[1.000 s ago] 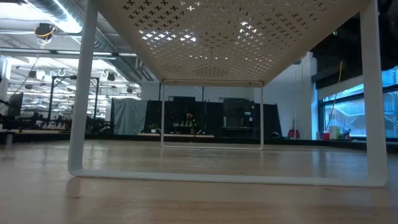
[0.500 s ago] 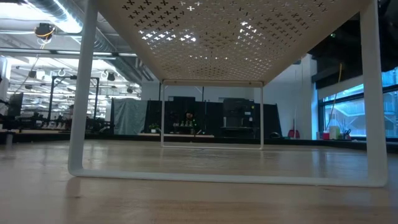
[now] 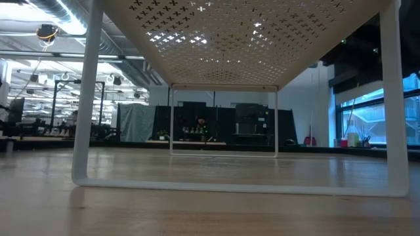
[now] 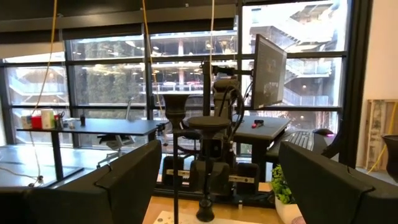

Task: Pick & Place candle stick holders
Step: Put the candle holder on the shelf

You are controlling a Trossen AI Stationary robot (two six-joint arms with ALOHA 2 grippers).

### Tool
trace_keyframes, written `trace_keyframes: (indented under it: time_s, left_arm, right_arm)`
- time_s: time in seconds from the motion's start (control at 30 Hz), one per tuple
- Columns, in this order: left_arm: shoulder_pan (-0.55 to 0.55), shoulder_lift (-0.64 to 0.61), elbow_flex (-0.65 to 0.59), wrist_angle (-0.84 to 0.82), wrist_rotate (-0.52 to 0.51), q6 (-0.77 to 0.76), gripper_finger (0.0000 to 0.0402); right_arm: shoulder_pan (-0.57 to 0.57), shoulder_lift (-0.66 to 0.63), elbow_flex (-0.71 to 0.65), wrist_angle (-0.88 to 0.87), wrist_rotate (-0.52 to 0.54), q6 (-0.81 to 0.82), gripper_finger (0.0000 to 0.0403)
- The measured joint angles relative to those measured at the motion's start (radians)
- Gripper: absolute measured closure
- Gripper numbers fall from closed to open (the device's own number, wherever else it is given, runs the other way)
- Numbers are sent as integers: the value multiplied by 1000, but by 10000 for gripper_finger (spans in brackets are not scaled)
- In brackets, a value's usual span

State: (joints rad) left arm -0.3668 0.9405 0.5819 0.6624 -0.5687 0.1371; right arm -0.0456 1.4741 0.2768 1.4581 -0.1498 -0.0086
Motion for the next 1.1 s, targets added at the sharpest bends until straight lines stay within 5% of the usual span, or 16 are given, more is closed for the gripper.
trace_keyframes:
  time_s: [0.7, 1.1]
  left_arm:
    - [0, 0, 0, 0, 14, 8, 80]
    - [0, 0, 0, 0, 34, 8, 80]
  right_arm:
    - [-8, 28, 10, 1, 21, 1, 389]
    - [2, 28, -45, 106, 159, 26, 389]
